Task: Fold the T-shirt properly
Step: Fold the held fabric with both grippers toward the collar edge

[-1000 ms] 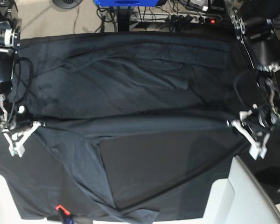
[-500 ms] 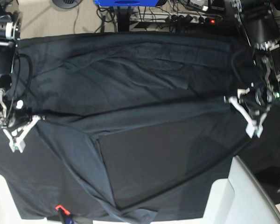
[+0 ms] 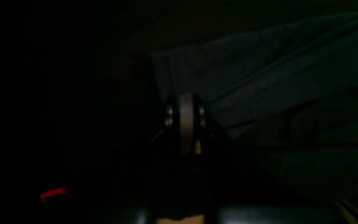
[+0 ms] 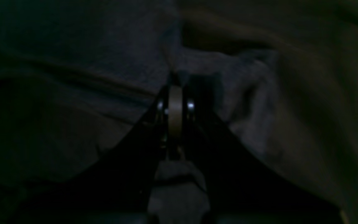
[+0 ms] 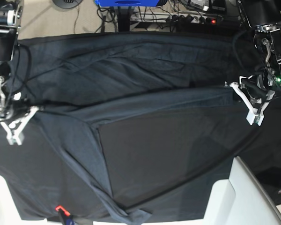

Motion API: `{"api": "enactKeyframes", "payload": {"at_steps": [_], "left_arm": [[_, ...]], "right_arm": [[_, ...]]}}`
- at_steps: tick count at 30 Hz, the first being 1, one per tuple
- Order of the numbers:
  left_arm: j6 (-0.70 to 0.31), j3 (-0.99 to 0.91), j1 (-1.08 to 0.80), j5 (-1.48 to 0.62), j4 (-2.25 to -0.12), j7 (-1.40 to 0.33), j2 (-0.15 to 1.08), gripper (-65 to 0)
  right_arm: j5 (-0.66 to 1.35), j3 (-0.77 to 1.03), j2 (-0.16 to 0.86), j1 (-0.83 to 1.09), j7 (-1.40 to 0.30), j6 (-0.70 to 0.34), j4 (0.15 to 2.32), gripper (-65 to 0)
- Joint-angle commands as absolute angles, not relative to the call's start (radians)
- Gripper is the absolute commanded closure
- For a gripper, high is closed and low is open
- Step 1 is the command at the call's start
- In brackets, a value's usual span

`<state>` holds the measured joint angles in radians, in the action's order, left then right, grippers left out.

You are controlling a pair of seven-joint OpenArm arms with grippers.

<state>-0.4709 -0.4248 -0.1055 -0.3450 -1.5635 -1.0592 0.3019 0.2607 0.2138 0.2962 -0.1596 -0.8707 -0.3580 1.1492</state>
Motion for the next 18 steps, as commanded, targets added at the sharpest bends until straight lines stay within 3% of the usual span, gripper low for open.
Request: {"api": "enactKeyframes", "payload": {"at_steps": [1,4,18], "left_arm": [[-0.493,-0.432,-0.099,-0.351,-1.583,-1.052,0.318,0.0],[-0.532,-0.433,-0.104,-0.343,-1.583,-1.052,0.318,0.0],[-0.538,-0.433,-0.216,-0.346,-1.695,-1.052,0.32,0.0]], "right_arm": [[0.259,0.229,0.314,-0.174,-0.875,-0.36,1.167,0.0],[0.259,0.248,0.314,-0.153,-0.891,-0.36,1.173,0.0],[0.263,0.275,0.308,-0.021,-0.924,-0.36,1.328,0.0]]}}
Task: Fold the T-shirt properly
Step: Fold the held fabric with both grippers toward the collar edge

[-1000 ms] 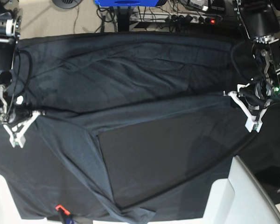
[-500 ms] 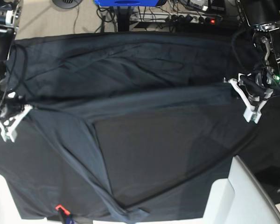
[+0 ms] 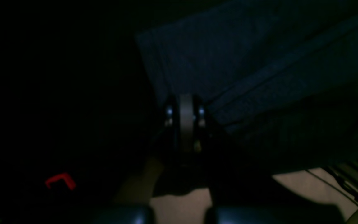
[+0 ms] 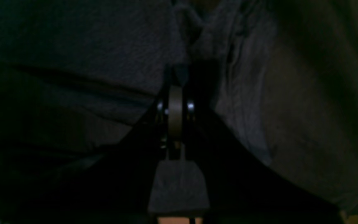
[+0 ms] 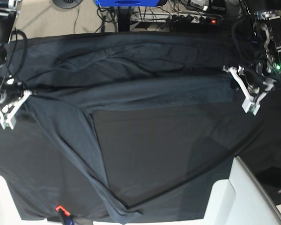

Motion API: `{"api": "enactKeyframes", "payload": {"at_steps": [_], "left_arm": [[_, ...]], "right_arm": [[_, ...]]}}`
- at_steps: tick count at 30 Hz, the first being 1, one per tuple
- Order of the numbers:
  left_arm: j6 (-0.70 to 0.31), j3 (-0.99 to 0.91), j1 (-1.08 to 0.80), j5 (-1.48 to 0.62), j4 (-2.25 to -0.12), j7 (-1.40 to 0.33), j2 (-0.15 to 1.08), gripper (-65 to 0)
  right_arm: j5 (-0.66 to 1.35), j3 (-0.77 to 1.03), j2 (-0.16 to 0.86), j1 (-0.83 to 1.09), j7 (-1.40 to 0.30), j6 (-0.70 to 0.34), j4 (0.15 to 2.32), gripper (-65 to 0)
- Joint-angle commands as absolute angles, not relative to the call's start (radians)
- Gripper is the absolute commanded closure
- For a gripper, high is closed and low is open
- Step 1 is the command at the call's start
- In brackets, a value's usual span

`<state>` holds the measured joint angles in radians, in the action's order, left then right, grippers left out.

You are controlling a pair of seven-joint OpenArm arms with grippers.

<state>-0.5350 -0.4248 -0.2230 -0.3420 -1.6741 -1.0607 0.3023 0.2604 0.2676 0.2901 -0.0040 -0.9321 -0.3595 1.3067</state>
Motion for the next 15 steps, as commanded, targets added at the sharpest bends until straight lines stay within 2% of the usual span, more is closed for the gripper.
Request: {"api": "enactKeyframes", "payload": {"at_steps": [1,11,15], "left_arm": [[-0.538,-0.433,-0.223,-0.346,-1.702,-1.05,0.323,0.0],[-0.542,-0.539,-0.282,-0.348,-1.712,-1.043,0.332,0.0],[-0.59,-0.539,-0.286,-0.34,-1.705,-1.043,0.331,0.0]], "right_arm": [[0.263,0.282,0.308,-0.012,-0.924,-0.36,1.337,0.0],[0.265,0.288,0.292,0.05,-0.952,-0.36,1.42,0.0],[0.265,0.288,0.269,0.064,-0.947,-0.36,1.422,0.0]]}}
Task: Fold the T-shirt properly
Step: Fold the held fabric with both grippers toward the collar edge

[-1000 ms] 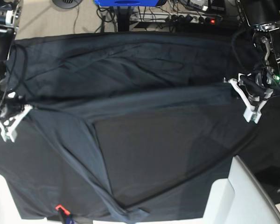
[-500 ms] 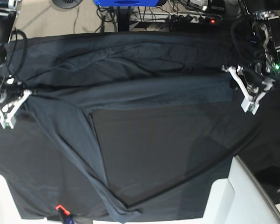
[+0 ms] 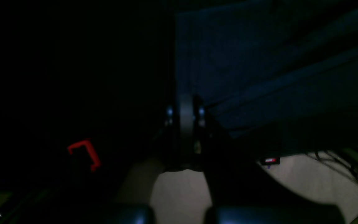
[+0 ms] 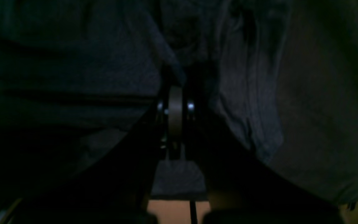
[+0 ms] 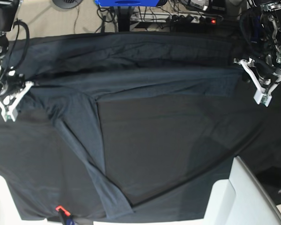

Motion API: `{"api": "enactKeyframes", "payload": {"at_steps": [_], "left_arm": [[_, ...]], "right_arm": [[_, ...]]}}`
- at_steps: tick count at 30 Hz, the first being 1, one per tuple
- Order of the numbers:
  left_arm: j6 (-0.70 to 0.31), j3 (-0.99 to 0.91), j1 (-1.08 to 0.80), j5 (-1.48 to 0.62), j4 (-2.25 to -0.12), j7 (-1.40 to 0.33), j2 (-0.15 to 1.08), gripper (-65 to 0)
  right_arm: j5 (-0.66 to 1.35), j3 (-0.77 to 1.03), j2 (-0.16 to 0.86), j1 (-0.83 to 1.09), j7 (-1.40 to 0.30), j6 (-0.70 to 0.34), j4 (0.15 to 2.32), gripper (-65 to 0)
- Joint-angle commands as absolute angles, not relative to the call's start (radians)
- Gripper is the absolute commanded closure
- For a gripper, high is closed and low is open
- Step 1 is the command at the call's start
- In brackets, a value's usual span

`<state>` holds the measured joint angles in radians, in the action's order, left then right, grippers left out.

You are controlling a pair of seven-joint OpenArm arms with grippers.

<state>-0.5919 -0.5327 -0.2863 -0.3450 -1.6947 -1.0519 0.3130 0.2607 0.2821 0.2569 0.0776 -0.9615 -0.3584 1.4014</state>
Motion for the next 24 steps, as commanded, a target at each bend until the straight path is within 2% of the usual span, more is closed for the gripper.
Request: {"api": "enactKeyframes", "payload": {"at_steps": [1,7,13,24], "left_arm": [[-0.595,-0.541,-0.294,-0.34,-1.705,-1.041,0.329,0.0],[-0.591,-0.53,-0.294,-0.337,-1.689,-0.977,0.292,0.0],[-0.591,-0.527,-0.288,-0.337,-1.662,-0.96,0.259,0.0],[-0.591,-0.526,-0.297,-0.343,-1.664,-0.963,0.255,0.0]], "right_arm": [[0.265,0.288,0.268,0.07,-0.946,-0.36,1.422,0.0],[0.265,0.291,0.266,0.07,-0.943,-0.354,1.422,0.0],[0.262,0.4,0.272,0.068,-0.943,-0.354,1.417,0.0],[0.26,0.4,0.272,0.068,-0.943,-0.354,1.414,0.0]]}}
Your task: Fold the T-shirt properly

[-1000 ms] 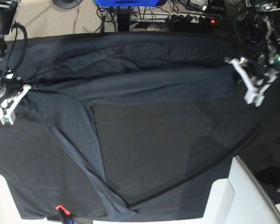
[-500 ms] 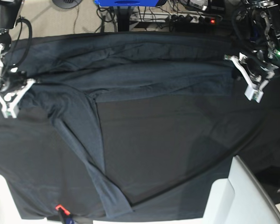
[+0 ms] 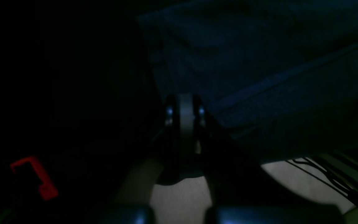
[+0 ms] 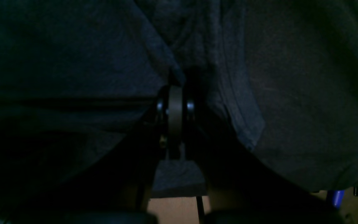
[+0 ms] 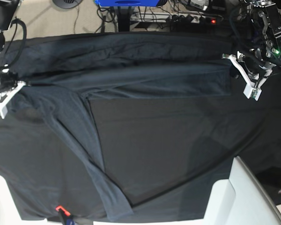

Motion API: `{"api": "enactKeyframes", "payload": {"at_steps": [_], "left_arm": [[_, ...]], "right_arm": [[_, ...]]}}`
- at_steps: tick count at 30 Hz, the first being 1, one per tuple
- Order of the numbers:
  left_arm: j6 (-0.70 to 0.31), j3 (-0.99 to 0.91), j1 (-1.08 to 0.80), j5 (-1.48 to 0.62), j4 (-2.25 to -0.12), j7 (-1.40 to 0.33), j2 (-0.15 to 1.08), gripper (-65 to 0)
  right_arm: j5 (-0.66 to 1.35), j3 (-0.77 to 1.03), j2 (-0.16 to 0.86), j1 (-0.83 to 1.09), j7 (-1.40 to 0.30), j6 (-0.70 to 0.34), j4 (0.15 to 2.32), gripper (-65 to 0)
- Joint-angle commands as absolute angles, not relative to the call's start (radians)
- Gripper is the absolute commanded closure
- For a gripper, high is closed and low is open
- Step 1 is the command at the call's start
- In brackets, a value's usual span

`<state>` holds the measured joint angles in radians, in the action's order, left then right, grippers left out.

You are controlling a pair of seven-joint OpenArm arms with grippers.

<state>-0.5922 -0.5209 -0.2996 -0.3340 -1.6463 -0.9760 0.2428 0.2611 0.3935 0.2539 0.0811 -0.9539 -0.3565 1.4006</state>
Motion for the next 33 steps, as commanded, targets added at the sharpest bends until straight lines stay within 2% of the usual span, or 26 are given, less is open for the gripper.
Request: {"api": "enactKeyframes", "payload": {"at_steps": [1,7,33], "left_arm": [[-0.591,-0.524,-0.297,-0.344,-1.664,-0.964,0.255,0.0],[-0.59,-0.463,-0.308,-0.337,-1.664,-0.96,0.243,0.0],[-0.59,-0.472,-0.3,-0.337,-1.662,-0.957,0.243,0.0]], "right_arm": [[0.259,0.4,0.272,0.068,-0.943,-0.354,1.414,0.0],[0.259,0.4,0.274,0.073,-0.943,-0.354,1.412,0.0],[0.259,0.401,0.268,0.07,-0.912,-0.352,1.354,0.0]]}}
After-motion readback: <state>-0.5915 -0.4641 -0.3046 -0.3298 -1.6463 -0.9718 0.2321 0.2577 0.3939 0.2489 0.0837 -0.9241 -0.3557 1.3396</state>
